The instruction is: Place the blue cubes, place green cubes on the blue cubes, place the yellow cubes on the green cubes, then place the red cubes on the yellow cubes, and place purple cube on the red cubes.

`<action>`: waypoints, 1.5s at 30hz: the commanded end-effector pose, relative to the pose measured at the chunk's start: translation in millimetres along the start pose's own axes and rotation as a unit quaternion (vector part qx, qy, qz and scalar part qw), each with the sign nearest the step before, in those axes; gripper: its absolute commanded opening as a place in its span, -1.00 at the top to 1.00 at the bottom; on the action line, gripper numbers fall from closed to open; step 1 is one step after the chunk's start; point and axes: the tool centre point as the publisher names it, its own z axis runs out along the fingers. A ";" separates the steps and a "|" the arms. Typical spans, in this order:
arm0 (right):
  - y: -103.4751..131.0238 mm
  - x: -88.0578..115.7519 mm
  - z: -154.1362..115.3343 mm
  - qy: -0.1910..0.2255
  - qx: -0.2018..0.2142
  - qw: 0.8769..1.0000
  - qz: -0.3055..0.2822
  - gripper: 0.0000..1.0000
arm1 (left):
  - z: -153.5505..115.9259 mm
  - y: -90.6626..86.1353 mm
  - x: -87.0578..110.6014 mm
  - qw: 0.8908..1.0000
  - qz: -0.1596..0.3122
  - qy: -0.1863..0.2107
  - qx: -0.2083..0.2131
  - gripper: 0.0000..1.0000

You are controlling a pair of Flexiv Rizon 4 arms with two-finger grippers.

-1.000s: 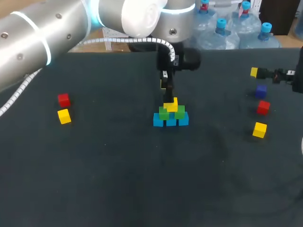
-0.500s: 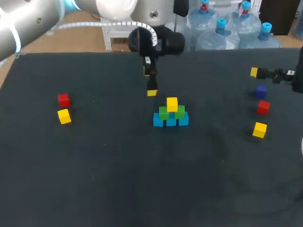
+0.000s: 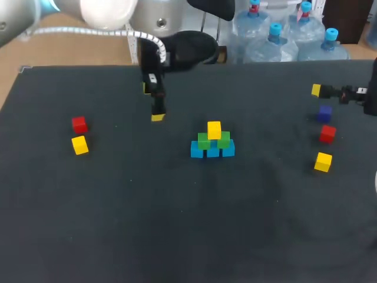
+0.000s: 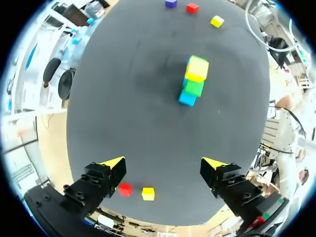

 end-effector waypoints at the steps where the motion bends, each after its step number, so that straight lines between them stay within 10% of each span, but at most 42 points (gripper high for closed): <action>1: -0.2 -0.5 -0.9 0.001 -0.001 1.000 0.000 -1.00 | 8.6 -7.0 20.0 1.000 -0.016 -0.015 -0.018 -1.00; 18: -0.2 -0.5 -0.9 0.001 -0.001 1.000 0.000 -1.00 | 38.6 3.4 101.2 0.983 -0.178 -0.044 0.006 -1.00; 45: -0.2 -0.5 -0.9 0.001 -0.001 1.000 0.000 -1.00 | 87.9 -2.5 150.5 0.982 -0.151 -0.095 0.058 -1.00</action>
